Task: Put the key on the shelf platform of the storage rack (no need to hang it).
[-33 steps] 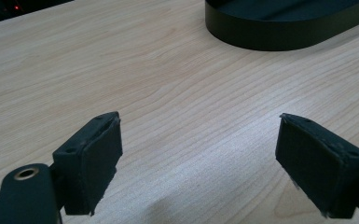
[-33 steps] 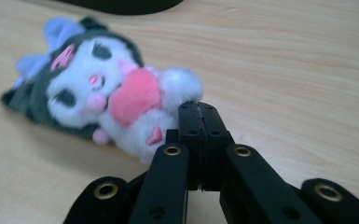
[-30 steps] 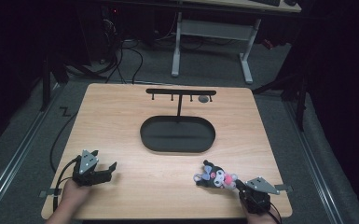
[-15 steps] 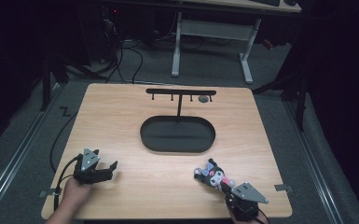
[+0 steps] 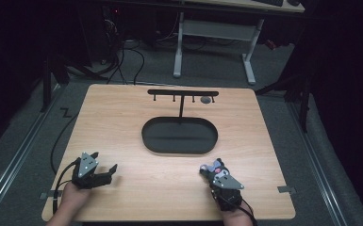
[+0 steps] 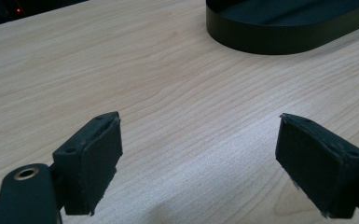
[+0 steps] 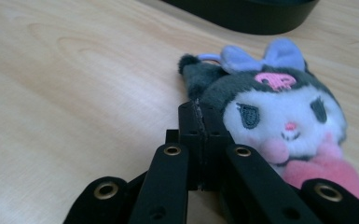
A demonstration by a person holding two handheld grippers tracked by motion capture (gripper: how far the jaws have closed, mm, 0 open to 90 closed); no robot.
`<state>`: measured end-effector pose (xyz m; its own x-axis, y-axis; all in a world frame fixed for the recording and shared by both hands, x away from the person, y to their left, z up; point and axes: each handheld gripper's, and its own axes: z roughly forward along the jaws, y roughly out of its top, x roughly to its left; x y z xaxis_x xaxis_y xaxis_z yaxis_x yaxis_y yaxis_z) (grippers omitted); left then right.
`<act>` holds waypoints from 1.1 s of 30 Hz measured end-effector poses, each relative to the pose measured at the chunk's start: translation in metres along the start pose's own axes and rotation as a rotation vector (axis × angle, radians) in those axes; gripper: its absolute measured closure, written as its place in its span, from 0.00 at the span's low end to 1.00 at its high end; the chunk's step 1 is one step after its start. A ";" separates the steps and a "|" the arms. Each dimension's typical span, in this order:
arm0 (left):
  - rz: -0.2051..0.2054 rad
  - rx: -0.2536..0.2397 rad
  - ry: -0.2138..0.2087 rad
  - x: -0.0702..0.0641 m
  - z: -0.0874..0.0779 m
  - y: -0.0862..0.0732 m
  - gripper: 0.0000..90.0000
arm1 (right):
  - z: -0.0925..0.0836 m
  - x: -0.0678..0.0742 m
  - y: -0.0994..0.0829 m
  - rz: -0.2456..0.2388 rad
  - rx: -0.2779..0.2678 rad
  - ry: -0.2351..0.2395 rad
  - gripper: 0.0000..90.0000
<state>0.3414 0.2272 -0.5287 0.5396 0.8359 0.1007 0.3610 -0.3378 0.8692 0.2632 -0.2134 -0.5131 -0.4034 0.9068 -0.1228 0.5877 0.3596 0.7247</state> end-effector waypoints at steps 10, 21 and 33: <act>0.003 -0.001 -0.003 0.000 0.000 0.000 0.17 | -0.011 -0.010 0.009 0.025 -0.091 -0.016 1.00; 0.000 0.006 -0.011 0.000 0.002 0.002 0.17 | -0.035 -0.070 -0.023 0.138 -0.058 -0.183 1.00; -0.019 0.019 -0.007 0.002 0.008 0.006 0.17 | -0.033 -0.056 -0.032 0.119 -0.013 -0.115 1.00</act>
<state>0.3508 0.2234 -0.5275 0.5377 0.8393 0.0809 0.3854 -0.3300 0.8617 0.2437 -0.2829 -0.5069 -0.2482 0.9622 -0.1120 0.6172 0.2462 0.7473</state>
